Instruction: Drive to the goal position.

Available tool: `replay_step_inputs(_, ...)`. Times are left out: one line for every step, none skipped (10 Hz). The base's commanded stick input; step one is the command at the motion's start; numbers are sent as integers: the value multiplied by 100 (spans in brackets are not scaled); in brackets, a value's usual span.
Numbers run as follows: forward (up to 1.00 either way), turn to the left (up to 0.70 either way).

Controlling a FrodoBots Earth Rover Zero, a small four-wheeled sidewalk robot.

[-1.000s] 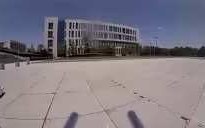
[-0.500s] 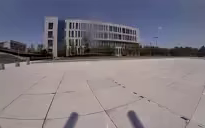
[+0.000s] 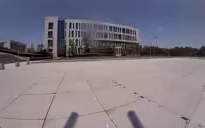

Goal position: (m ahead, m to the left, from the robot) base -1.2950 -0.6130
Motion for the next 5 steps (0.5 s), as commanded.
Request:
replay_step_inputs(0, 45)
replay_step_inputs(0, 45)
replay_step_inputs(0, 45)
replay_step_inputs(0, 45)
replay_step_inputs(0, 45)
